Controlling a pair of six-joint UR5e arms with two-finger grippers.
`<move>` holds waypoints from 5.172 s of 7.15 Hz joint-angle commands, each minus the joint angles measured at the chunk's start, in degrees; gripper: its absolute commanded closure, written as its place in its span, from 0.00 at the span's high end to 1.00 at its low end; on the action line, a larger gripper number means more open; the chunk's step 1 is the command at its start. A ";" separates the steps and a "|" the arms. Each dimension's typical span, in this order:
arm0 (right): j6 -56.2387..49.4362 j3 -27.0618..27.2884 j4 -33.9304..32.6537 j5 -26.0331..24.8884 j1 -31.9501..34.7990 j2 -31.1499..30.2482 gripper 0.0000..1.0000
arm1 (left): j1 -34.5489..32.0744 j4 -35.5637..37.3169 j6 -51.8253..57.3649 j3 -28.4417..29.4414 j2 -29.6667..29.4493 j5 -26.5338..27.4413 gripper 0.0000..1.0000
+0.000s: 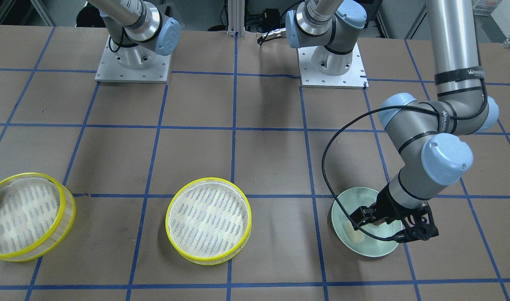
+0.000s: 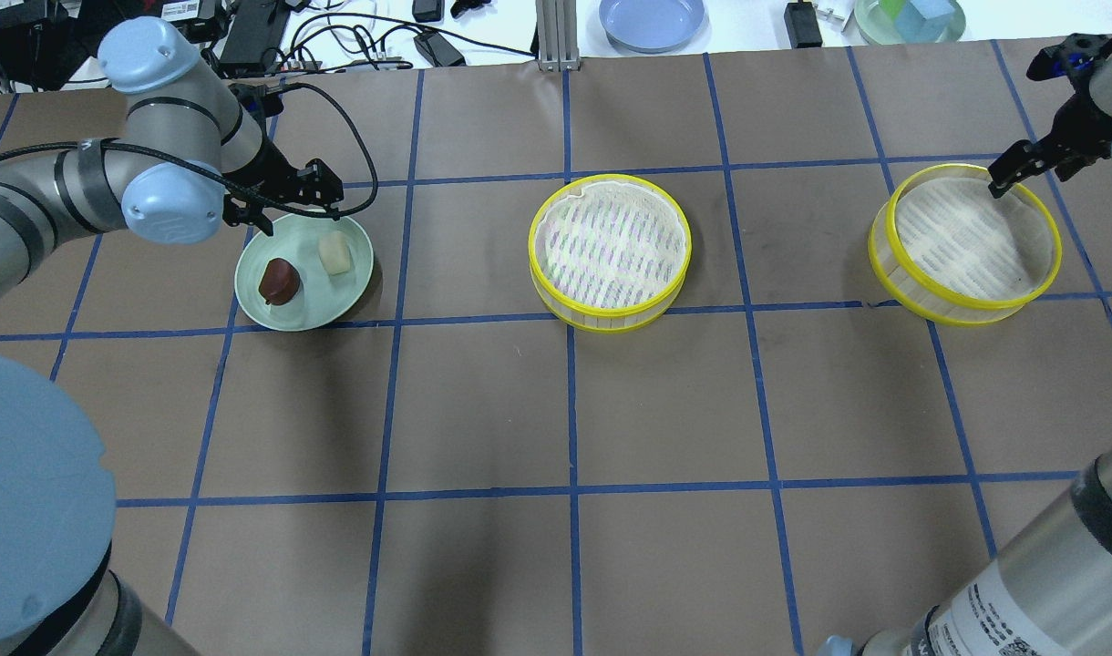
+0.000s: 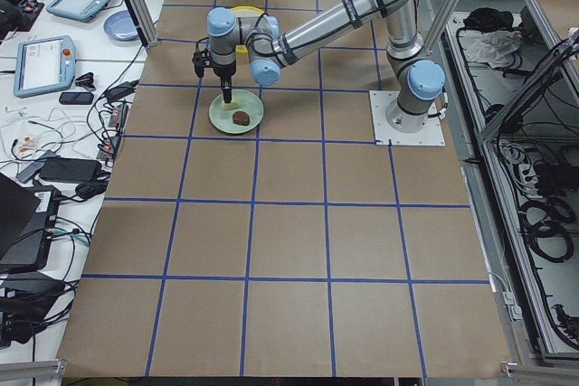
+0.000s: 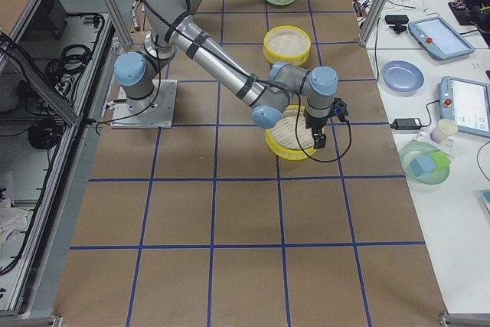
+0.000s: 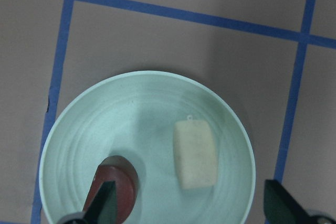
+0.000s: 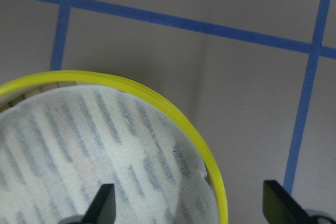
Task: Stack buns with steamer
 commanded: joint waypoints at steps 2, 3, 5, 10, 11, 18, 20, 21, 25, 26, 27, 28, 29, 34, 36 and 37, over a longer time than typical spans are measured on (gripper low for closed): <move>0.05 0.83 0.63 -2.81 -2.06 2.02 0.77 | 0.00 1.02 -1.57 0.50 -4.83 -0.38 0.95; 0.05 1.27 0.63 -2.82 -1.97 1.93 0.53 | 0.00 1.02 -2.37 0.59 -5.71 -0.38 0.39; 0.14 1.27 0.29 -1.95 -1.97 1.67 0.15 | 0.00 1.02 -2.29 0.85 -5.89 -0.29 0.00; 1.71 0.48 0.98 -2.20 0.56 -3.67 0.00 | -7.08 0.75 -17.60 5.42 -0.02 -2.38 0.00; 2.51 0.48 2.55 -2.56 1.88 -5.95 0.00 | -10.60 1.10 -26.72 5.42 0.61 -6.05 0.00; 8.72 0.48 14.50 -2.38 5.92 -14.48 0.00 | -24.08 6.56 -45.36 4.10 -3.52 -16.37 1.00; 11.57 0.48 17.42 -2.47 6.82 -16.43 0.00 | -24.08 6.38 -45.88 4.28 -3.52 -18.47 1.00; 11.74 0.48 17.94 -2.21 6.90 -17.39 0.00 | -24.08 6.29 -45.97 4.28 -3.52 -18.66 1.00; 20.78 1.27 21.29 -1.86 12.08 -20.47 0.00 | -23.74 1.49 -42.05 5.15 -1.25 -17.88 1.00; 24.19 2.14 21.29 -1.86 14.18 -20.48 0.00 | -20.77 -0.81 -32.79 5.68 0.68 -11.43 1.00; 26.83 2.32 21.11 -1.68 16.03 -20.83 0.00 | -16.13 -3.09 -26.17 5.69 2.62 -9.71 1.00; 32.52 2.41 21.20 -1.68 19.53 -20.74 0.00 | -12.26 -7.03 -18.97 5.69 4.55 -9.26 1.00; 39.88 2.41 20.42 -1.85 24.52 -20.48 0.00 | -7.78 -10.29 -12.29 5.51 5.70 -7.95 1.00; 61.40 2.50 11.02 -2.47 40.48 -12.76 0.00 | 2.88 -13.84 7.61 -2.47 5.62 4.45 1.00; 63.60 5.91 8.92 -2.82 41.09 -12.13 0.00 | 3.86 -14.10 9.84 -3.28 4.75 4.37 1.00; 63.34 6.45 7.24 -2.91 41.09 -11.08 0.00 | 3.86 -13.75 9.75 -3.37 3.79 3.93 1.00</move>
